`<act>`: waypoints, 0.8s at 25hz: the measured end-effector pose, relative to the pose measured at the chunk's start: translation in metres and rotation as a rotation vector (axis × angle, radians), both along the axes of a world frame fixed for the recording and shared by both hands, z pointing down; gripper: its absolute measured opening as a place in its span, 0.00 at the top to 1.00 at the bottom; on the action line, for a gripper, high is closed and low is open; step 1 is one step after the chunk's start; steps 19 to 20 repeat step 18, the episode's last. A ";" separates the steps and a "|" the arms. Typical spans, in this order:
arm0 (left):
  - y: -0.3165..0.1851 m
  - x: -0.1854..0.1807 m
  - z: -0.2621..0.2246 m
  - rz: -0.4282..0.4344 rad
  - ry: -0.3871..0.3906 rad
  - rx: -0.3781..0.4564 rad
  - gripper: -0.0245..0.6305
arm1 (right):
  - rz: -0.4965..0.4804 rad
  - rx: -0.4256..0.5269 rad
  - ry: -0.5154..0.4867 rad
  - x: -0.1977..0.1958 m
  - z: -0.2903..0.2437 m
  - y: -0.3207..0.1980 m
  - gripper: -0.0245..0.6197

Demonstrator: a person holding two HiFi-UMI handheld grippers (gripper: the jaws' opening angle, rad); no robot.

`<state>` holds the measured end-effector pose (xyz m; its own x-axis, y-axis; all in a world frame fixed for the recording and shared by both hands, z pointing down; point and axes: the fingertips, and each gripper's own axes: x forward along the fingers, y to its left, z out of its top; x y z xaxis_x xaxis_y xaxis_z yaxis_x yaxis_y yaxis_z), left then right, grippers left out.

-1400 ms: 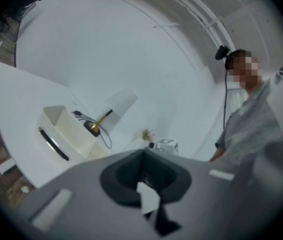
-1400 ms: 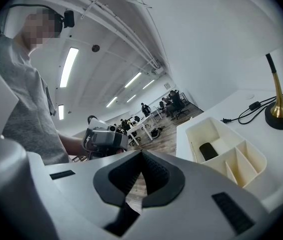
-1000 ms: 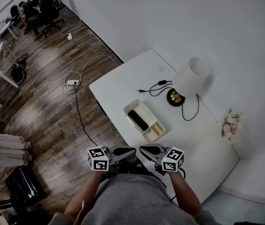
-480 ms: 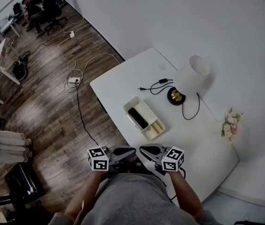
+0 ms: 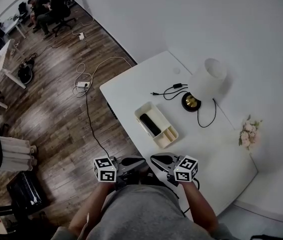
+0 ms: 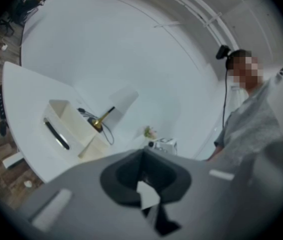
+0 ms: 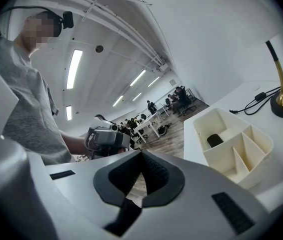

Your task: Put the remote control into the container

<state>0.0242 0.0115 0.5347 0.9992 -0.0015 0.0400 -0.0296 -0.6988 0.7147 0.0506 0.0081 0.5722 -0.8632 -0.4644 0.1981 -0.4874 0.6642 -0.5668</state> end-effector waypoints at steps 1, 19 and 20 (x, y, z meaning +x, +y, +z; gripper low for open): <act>0.000 0.000 0.000 0.002 -0.002 0.001 0.96 | -0.001 0.001 0.000 0.000 0.000 0.000 0.94; 0.003 0.008 0.002 0.026 -0.015 0.005 0.96 | -0.002 -0.013 0.008 0.005 0.008 0.008 0.94; 0.003 0.008 0.002 0.026 -0.015 0.005 0.96 | -0.002 -0.013 0.008 0.005 0.008 0.008 0.94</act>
